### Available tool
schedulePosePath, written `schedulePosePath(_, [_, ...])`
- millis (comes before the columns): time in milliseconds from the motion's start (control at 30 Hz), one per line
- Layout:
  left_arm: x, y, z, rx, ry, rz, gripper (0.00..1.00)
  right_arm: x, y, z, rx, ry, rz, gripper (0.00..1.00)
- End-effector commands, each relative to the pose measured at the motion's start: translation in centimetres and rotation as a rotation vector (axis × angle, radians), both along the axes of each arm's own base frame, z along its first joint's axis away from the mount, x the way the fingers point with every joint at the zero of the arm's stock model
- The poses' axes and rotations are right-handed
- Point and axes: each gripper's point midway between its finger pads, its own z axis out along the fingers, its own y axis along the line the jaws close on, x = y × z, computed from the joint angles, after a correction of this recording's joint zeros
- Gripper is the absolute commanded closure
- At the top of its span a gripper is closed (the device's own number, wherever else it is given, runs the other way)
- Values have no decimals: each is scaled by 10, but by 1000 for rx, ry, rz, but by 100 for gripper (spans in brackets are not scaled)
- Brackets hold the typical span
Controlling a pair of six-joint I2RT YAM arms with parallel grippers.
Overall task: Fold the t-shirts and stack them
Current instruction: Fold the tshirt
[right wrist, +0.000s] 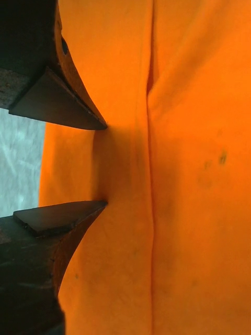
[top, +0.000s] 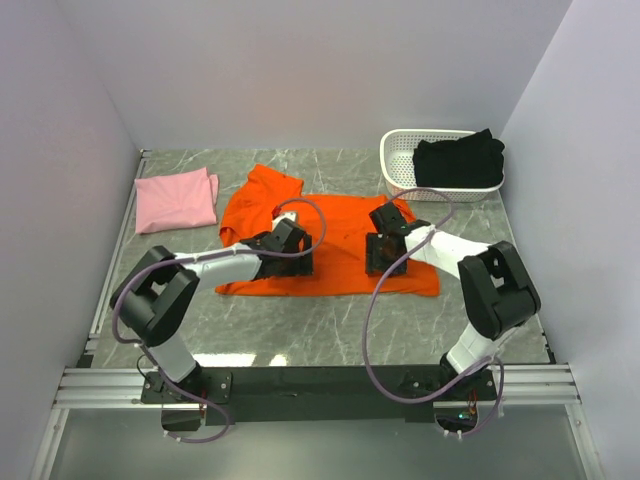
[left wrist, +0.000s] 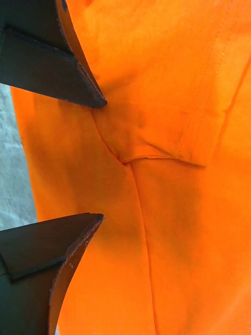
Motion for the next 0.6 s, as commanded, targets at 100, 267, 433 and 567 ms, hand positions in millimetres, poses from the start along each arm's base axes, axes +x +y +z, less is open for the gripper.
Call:
schedulePosePath(100, [-37, 29, -17, 13, 58, 42, 11, -39, 10, -37, -8, 94, -11, 37])
schedulePosePath(267, [-58, 40, -19, -10, 72, 58, 10, -84, 8, -54, -46, 169, -10, 37])
schedulePosePath(433, [-75, 44, -16, -36, 81, 51, 9, -116, 5, -55, -48, 204, -15, 37])
schedulePosePath(567, [-86, 43, -16, -55, 92, 49, 9, -132, 7, -49, -45, 211, -19, 36])
